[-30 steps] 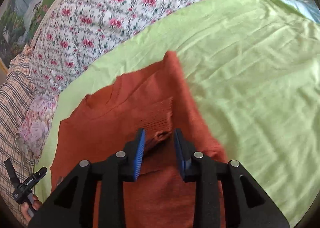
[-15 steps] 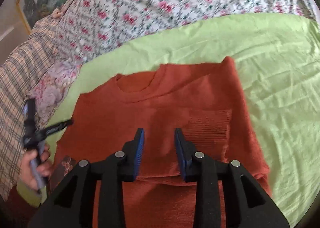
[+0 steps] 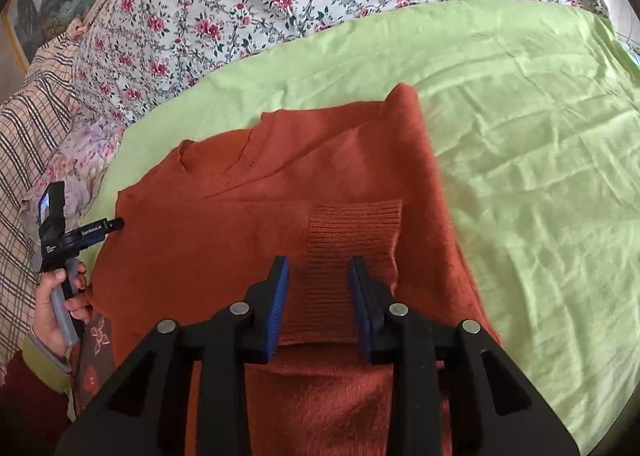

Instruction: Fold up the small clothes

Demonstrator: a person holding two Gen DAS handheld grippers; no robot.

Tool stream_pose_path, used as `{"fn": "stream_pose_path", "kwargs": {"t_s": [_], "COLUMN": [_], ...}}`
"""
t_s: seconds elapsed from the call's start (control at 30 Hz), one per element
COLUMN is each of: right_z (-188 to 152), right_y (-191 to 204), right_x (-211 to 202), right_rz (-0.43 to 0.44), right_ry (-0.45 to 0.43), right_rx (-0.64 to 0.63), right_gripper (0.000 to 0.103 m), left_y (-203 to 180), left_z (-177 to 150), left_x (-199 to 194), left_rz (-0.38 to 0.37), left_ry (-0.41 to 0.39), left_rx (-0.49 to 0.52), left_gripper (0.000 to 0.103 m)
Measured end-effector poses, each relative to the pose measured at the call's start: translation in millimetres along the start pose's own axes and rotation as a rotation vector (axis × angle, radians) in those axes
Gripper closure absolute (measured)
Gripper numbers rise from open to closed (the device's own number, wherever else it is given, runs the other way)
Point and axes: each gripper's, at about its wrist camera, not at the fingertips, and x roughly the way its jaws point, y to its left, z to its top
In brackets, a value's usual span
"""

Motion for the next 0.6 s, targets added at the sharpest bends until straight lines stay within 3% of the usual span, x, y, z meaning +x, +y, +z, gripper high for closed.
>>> {"fn": "stream_pose_path", "kwargs": {"t_s": [0.2,0.37,0.6], "right_z": [-23,-49,-86], "right_y": [7,4,-18], "right_x": [-49,-83,-147], "right_rz": [0.037,0.060,0.036], "right_ry": [-0.048,-0.047,-0.110], "right_rx": [-0.002,-0.003,0.006], "right_gripper": [0.062,0.059,0.048], "left_y": [17,41,51], "left_z": [-66,-117,-183], "left_x": [-43,-73,-126], "left_rz": [-0.024,0.063,-0.029], "left_ry": [0.040,0.058,0.082], "left_rx": [0.018,0.041,0.059], "left_gripper": [0.036,0.034,0.035]}}
